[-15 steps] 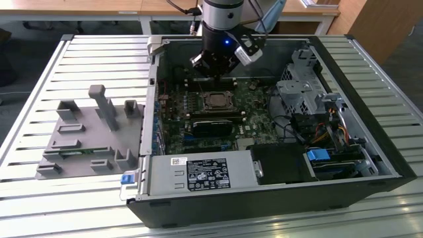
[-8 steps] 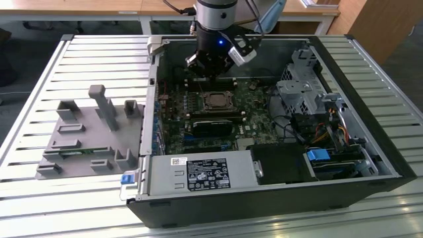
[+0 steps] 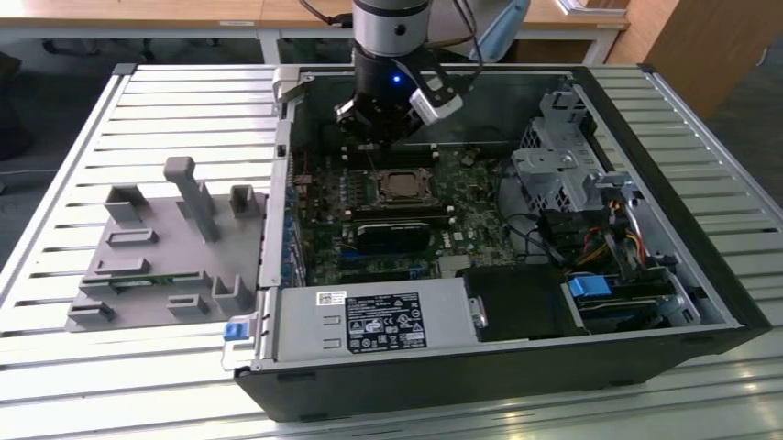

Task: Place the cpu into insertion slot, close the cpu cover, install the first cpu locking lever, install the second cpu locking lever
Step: 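Install the first cpu locking lever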

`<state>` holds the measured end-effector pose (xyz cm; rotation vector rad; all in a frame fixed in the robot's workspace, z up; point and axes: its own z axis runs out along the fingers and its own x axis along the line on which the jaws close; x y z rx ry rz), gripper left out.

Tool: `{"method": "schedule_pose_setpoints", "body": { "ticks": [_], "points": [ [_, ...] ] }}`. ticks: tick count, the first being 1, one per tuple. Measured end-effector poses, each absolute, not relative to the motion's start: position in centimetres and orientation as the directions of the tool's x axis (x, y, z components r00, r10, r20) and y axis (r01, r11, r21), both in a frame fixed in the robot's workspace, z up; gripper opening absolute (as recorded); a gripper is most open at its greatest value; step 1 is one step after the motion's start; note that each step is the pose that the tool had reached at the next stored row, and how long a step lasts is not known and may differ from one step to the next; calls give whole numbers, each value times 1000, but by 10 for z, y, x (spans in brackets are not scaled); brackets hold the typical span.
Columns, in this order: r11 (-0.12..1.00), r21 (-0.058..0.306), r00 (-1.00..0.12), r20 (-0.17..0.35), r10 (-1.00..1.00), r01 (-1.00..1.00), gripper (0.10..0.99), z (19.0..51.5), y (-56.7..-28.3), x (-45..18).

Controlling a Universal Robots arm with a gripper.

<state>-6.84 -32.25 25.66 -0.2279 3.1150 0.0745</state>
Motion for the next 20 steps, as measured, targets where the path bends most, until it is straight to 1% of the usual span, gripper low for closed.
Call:
{"method": "schedule_pose_setpoints", "body": {
  "ticks": [5,10,20],
  "points": [
    [989,47,-990,-21,-142,-142,106,256,-322,-81],
    [994,46,-995,-21,-94,-95,106,255,-322,-84],
    [994,47,-995,-21,-93,-94,106,255,-320,-101]
  ]
}}
